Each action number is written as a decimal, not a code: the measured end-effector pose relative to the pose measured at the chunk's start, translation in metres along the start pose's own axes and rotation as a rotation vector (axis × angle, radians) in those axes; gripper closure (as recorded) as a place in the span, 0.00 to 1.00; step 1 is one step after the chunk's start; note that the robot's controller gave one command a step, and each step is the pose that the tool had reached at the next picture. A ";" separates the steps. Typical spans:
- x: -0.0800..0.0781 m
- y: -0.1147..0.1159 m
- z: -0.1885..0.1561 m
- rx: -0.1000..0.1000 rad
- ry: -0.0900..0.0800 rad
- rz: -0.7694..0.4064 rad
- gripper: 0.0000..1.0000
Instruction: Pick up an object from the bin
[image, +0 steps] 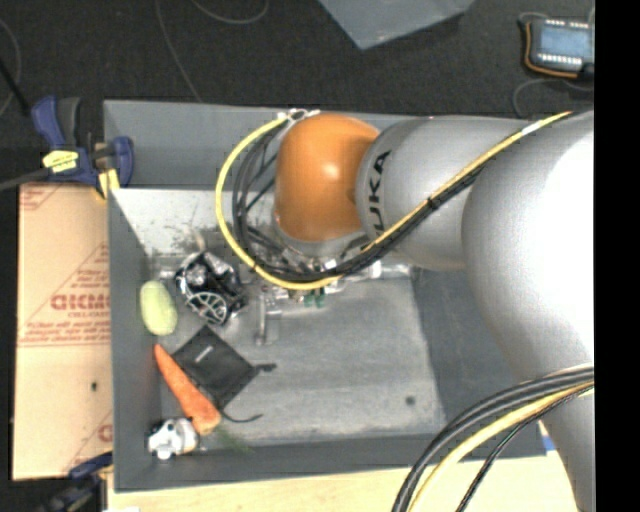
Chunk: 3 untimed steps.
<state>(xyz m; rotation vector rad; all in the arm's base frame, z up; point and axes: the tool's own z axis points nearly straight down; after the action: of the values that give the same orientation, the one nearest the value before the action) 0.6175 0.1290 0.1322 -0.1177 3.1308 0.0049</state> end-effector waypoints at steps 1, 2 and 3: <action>-0.001 -0.012 0.004 0.002 0.001 0.020 0.00; -0.006 0.007 0.008 0.002 -0.004 -0.132 0.00; -0.007 0.013 0.010 0.000 -0.005 -0.108 0.00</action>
Offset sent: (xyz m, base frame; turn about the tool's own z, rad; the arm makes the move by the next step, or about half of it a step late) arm 0.0070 0.0454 -0.0159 0.0612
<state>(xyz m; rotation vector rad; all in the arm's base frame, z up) 0.6231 0.1427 0.1223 -0.2854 3.1148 0.0039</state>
